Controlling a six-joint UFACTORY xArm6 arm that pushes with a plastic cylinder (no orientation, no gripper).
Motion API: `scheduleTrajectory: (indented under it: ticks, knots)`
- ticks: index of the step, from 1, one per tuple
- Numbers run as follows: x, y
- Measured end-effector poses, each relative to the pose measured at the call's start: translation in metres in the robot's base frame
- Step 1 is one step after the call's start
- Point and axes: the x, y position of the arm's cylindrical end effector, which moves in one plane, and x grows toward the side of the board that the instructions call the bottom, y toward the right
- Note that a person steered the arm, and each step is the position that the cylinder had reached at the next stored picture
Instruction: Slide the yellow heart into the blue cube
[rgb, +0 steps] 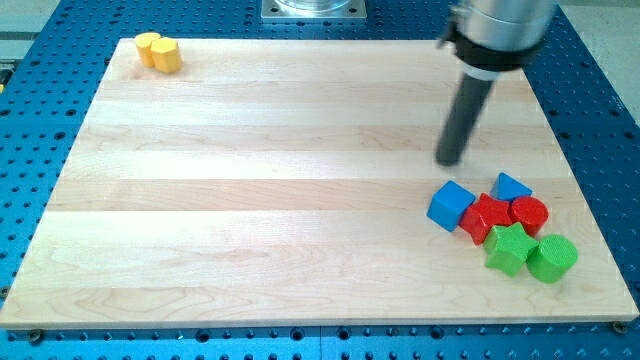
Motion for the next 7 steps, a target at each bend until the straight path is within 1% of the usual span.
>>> scheduleTrajectory:
  ticks: [1,2,3,4,5,6,7]
  knots:
    - [-0.005,-0.118]
    - [-0.005,-0.176]
    - [-0.004,-0.272]
    - [-0.056,-0.338]
    - [-0.109,-0.376]
    - [-0.157,-0.396]
    - [-0.194,-0.411]
